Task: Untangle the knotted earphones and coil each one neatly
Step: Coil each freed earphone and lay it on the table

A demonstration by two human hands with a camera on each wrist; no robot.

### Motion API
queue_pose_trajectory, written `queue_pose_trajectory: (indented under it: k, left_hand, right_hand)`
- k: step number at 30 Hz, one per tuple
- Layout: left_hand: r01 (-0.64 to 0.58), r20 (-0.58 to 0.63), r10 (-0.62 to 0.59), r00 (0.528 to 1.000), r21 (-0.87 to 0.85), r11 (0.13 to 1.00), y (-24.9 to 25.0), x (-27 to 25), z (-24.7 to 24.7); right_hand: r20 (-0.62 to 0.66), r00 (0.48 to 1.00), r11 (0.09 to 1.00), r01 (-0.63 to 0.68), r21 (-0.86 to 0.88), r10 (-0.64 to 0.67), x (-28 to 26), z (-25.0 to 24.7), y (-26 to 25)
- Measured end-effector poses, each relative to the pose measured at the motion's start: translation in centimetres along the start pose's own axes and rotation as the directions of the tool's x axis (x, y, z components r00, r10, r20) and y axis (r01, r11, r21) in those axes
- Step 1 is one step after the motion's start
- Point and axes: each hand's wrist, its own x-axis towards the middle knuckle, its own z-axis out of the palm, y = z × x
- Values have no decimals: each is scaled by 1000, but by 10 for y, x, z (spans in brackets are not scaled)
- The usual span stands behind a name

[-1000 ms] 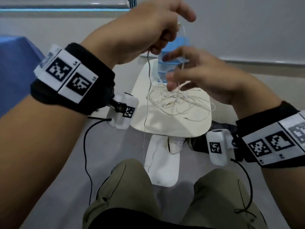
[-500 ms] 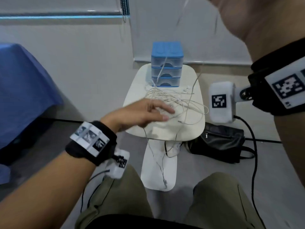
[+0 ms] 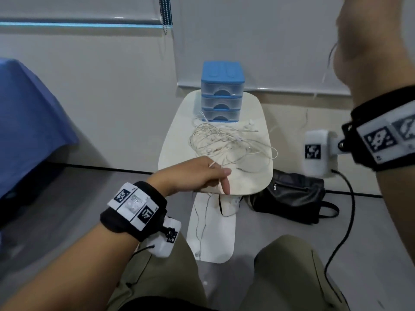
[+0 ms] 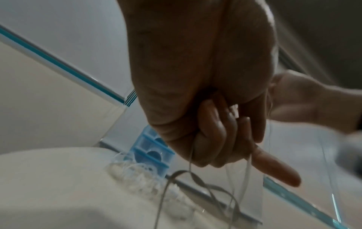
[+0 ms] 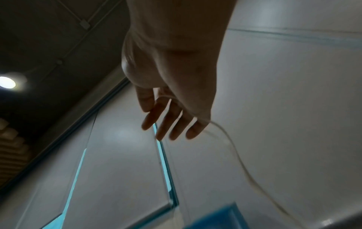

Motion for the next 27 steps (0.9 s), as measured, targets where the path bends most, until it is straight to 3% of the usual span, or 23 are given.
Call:
queue_pose_trajectory:
  k: [2, 3, 7, 9, 14, 17, 20, 23, 27]
  left_hand:
    - [-24, -7, 24, 1000, -32, 999, 15, -4, -9]
    - [-36, 7, 37, 999, -46, 998, 22, -7, -12]
    - [-65, 40, 67, 997, -63, 996, 42, -13, -22]
    - [-84, 22, 87, 996, -97, 992, 46, -17, -25]
    - [-83, -93, 59, 994, -282, 956, 37, -21, -33]
    - [-102, -152, 43, 987, -402, 910, 26, -20, -31]
    - [-127, -185, 40, 982, -487, 864, 22, -19, -24]
    - [-155, -238, 30, 971, -527, 836, 21, -17, -21]
    - [-176, -276, 23, 961, -548, 818, 22, -13, -20]
  right_hand:
    - [110, 993, 996, 30, 81, -39, -16, 17, 5]
    - [232, 972, 997, 29, 78, -46, -17, 24, 21]
    - [599, 796, 994, -112, 9, 85, -70, 56, 62]
    - [672, 726, 982, -190, -10, 148, -89, 70, 70]
    - [650, 732, 963, -270, 3, 204, -107, 73, 84]
    - [550, 798, 947, -318, 40, 245, -111, 69, 92]
    - [497, 845, 943, -302, 138, 198, -118, 65, 98]
    - [566, 817, 953, -250, 171, 112, -123, 60, 99]
    - [580, 804, 984, -179, 20, 135, -127, 67, 104]
